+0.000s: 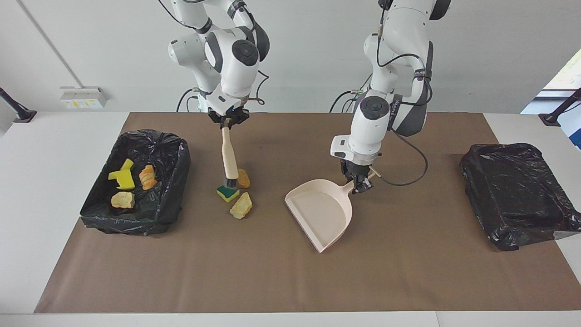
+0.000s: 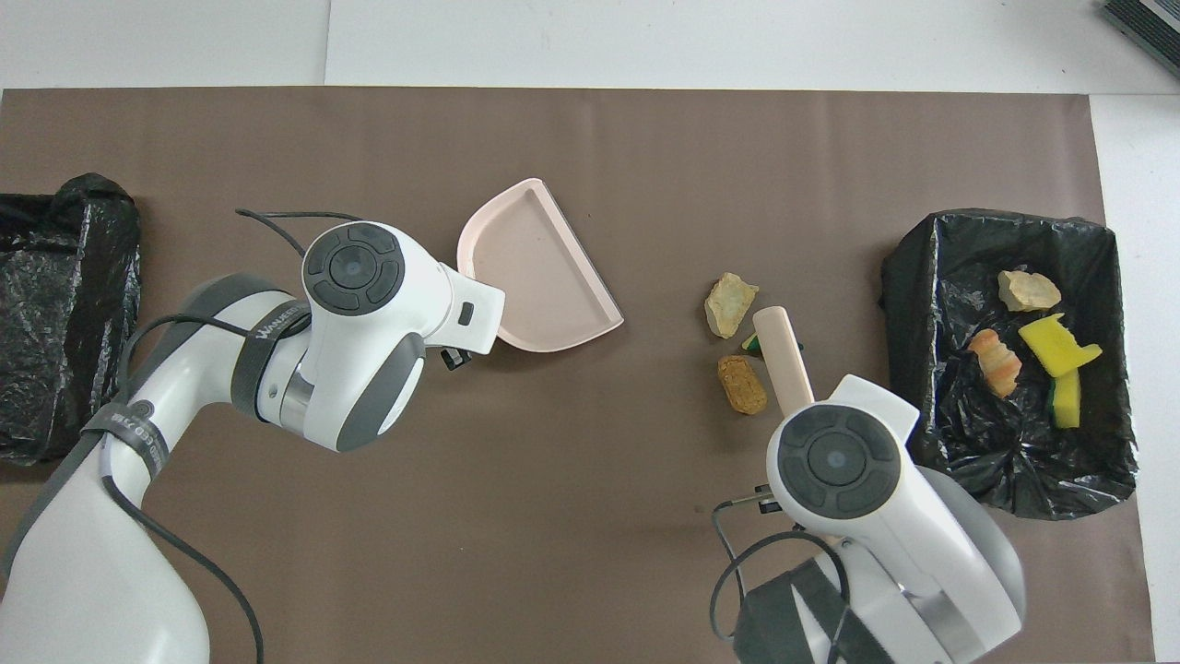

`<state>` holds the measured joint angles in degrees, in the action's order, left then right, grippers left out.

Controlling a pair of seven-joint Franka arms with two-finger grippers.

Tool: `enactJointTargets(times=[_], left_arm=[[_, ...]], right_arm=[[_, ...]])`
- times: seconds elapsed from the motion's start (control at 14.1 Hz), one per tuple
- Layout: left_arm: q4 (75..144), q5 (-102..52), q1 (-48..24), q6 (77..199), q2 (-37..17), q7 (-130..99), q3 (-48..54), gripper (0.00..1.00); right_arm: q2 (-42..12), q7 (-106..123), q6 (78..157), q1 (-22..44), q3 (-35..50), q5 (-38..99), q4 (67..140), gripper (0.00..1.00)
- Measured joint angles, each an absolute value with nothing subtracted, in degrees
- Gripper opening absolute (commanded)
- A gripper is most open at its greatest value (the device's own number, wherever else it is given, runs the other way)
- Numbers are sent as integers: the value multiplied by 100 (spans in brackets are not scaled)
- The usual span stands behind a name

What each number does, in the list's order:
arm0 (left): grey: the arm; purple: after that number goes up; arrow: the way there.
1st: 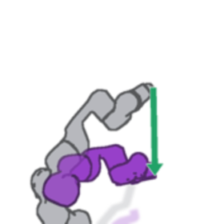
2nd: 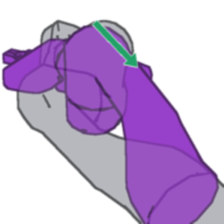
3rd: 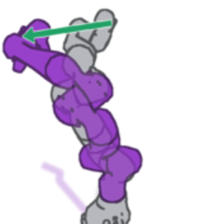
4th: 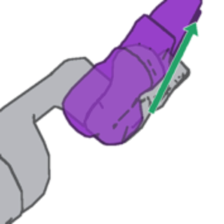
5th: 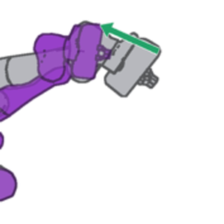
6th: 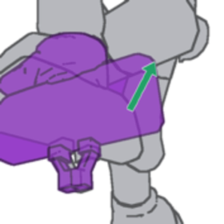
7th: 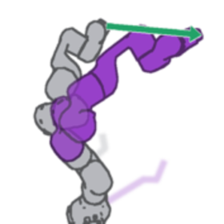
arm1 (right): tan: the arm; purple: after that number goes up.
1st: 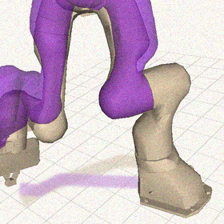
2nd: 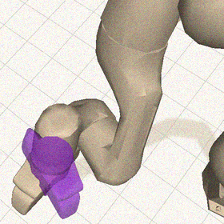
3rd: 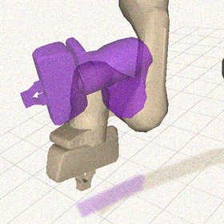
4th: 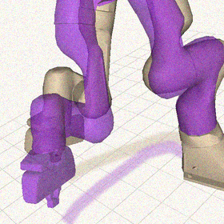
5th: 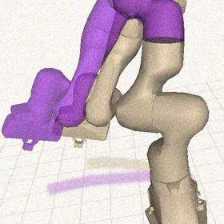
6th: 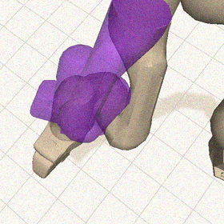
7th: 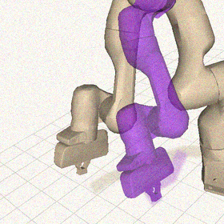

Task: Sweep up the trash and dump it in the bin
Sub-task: 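Sweep the remaining trash into the dustpan with the right gripper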

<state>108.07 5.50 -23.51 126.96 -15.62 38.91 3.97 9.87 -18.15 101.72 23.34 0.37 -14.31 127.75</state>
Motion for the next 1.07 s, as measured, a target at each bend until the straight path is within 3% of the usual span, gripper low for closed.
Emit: enactJointTargets(times=[0.57,1.07], left_arm=[[10665,649,-2862,12315,-1820,4612,534,0],[10211,1027,-3057,11864,-2161,4618,540,0]], right_arm=[[327,-1461,11069,1549,46,-1232,12943,0],[54,-1461,11158,1872,136,192,12929,0]])
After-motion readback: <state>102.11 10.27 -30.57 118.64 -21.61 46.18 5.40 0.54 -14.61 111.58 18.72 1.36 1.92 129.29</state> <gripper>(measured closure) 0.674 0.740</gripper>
